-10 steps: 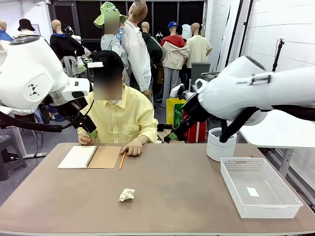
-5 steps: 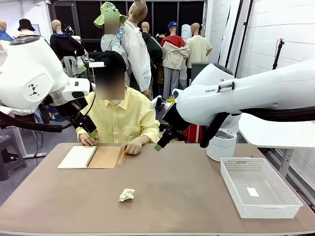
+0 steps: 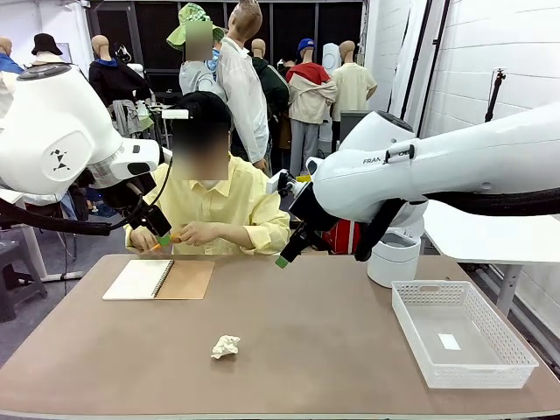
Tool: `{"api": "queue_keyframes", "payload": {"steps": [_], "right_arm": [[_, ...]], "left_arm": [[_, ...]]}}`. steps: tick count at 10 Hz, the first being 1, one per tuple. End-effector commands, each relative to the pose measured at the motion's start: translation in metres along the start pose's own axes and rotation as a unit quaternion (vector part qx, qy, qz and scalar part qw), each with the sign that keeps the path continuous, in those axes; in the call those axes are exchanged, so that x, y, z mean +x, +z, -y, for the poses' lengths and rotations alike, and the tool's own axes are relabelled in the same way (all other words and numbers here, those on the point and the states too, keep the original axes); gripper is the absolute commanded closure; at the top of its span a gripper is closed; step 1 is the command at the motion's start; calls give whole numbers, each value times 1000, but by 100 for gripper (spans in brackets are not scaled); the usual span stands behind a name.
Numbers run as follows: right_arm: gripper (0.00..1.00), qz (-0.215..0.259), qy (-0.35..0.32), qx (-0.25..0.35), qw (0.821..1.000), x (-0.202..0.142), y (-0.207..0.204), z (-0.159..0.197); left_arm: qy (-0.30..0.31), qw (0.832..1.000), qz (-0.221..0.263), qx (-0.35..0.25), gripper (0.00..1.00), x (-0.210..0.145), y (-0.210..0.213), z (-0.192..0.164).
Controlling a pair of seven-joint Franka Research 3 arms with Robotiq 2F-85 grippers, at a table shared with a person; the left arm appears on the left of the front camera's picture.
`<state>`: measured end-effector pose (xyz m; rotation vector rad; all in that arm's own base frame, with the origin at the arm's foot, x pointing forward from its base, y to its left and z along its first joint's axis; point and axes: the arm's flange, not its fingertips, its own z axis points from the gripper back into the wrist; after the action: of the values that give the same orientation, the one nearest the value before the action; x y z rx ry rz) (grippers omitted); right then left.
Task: Sort the paper based on its condition.
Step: If a person hands you a paper, place it in the Organizing basket , and if it's crumpled, put it in the Trash can.
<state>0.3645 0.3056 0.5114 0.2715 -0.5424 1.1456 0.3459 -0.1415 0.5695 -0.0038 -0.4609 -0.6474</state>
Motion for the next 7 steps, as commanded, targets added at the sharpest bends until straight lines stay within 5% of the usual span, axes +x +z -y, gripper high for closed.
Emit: {"api": "queue_keyframes", "payload": {"steps": [1, 7], "right_arm": [[0, 0, 0, 1, 1000, 0, -1, 0], [0, -72, 91, 61, 991, 44, -99, -21]], "left_arm": [[0, 1000, 0, 0, 0, 0, 1, -1], [0, 1000, 0, 0, 0, 0, 1, -1]]}}
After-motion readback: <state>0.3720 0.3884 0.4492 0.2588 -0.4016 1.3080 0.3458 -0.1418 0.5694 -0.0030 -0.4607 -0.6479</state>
